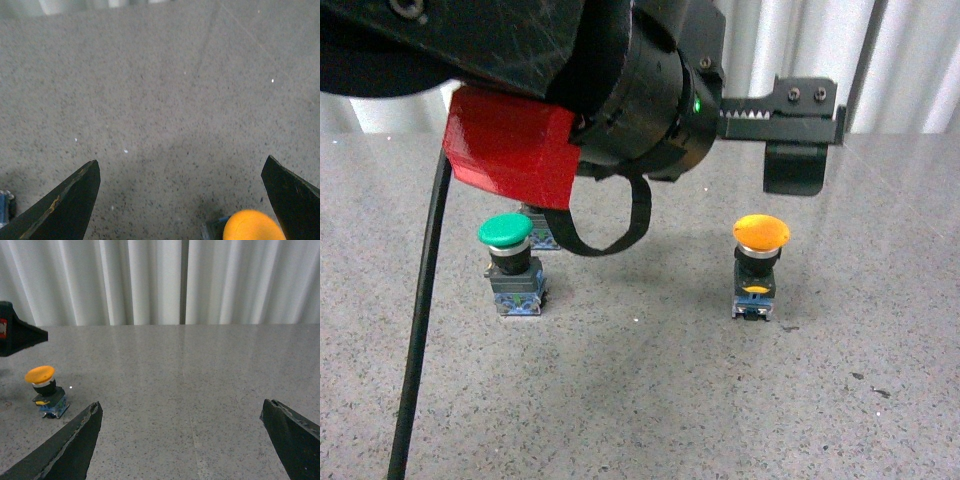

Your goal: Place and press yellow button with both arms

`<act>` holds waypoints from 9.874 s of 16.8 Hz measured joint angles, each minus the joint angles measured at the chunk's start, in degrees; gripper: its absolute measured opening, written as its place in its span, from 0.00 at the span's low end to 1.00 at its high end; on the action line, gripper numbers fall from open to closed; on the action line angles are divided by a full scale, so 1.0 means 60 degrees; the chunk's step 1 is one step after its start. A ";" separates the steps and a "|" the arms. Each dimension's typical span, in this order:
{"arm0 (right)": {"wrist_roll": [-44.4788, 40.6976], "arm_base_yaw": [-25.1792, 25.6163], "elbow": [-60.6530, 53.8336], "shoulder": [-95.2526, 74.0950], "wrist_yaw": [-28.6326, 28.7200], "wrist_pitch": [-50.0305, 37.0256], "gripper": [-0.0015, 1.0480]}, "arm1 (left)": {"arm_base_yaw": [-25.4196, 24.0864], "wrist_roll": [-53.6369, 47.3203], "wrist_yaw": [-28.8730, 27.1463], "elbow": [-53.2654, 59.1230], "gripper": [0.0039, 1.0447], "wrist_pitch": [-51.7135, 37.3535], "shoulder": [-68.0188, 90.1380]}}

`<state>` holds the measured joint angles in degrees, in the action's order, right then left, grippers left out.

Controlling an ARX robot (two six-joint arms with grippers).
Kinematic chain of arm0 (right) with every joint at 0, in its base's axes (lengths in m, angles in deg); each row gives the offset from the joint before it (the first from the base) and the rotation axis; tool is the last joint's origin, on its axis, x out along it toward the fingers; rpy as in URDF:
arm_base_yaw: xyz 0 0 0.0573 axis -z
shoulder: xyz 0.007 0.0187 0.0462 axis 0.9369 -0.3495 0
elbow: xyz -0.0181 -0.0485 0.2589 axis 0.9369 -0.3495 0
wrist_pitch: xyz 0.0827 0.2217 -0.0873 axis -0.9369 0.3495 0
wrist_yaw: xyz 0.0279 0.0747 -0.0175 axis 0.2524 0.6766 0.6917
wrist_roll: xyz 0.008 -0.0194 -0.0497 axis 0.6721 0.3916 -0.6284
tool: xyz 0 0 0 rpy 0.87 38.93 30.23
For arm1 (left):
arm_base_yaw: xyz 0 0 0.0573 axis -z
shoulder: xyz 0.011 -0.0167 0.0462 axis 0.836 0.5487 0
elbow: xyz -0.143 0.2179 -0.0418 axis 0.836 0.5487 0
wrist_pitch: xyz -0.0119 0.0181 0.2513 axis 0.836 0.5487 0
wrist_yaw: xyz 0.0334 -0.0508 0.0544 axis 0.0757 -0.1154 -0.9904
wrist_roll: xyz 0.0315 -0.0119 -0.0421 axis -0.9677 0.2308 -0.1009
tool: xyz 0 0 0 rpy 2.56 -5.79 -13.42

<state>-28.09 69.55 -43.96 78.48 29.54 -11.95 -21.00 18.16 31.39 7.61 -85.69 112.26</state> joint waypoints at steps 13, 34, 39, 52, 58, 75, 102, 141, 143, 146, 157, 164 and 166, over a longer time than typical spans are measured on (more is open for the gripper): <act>0.0000 0.0000 0.0000 0.0000 0.0004 -0.0004 0.94 | -0.3847 -0.1759 -0.0211 0.6885 0.24 -0.2160 -0.9260; 0.0000 0.0000 0.0000 0.0000 0.0004 0.0000 0.94 | -0.5952 -0.1719 0.1938 1.0506 0.01 -0.1016 -1.4032; 0.0000 0.0000 0.0000 0.0000 0.0000 -0.0004 0.94 | -0.5952 -0.1716 0.1938 1.0612 0.01 -0.0200 -1.4914; 0.0000 0.0000 0.0000 0.0000 0.0000 0.0007 0.94 | -0.5949 -0.1716 0.1934 1.0608 0.01 0.2087 -1.7121; 0.0000 0.0000 0.0000 0.0000 0.0004 -0.0004 0.94 | -0.5949 -0.1705 0.1942 1.0608 0.36 0.2116 -1.7121; 0.0616 -0.2146 0.6233 -1.2998 0.1144 -0.5712 0.94 | -0.5949 -0.1701 0.1938 1.0608 0.94 0.2116 -1.7121; 0.1749 -0.3905 0.6925 -1.5282 0.1559 -0.4411 0.02 | -0.5949 -0.1701 0.1938 1.0608 0.94 0.2116 -1.7121; 0.3723 -0.3530 0.5992 -1.1027 0.1064 -0.4441 0.02 | -0.5952 -0.1701 0.1938 1.0608 0.94 0.2116 -1.7121; 0.4014 -0.3100 0.5402 -0.9708 0.1060 -0.3942 0.02 | -0.5949 -0.1701 0.1938 1.0608 0.94 0.2116 -1.7121; 0.1417 -0.2987 0.3956 -0.7151 -0.2608 -0.2721 0.02 | -0.5949 -0.1701 0.1934 1.0608 0.94 0.2116 -1.7121; 0.0066 0.0080 0.0947 -0.3322 -0.0153 -0.2211 0.02 | -0.5949 -0.1701 0.1938 1.0608 0.94 0.2120 -1.7121; 0.0062 0.0000 0.0382 -0.2222 0.0004 -0.1770 0.02 | -0.5949 -0.1701 0.1938 1.0608 0.94 0.2116 -1.7121; 0.0062 0.0000 0.0310 -0.1956 0.0004 -0.1639 0.02 | -0.5949 -0.1701 0.1938 1.0608 0.94 0.2116 -1.7121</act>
<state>-27.72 69.55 -42.10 66.74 29.56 -21.78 -56.69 7.96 43.02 71.26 -72.99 9.53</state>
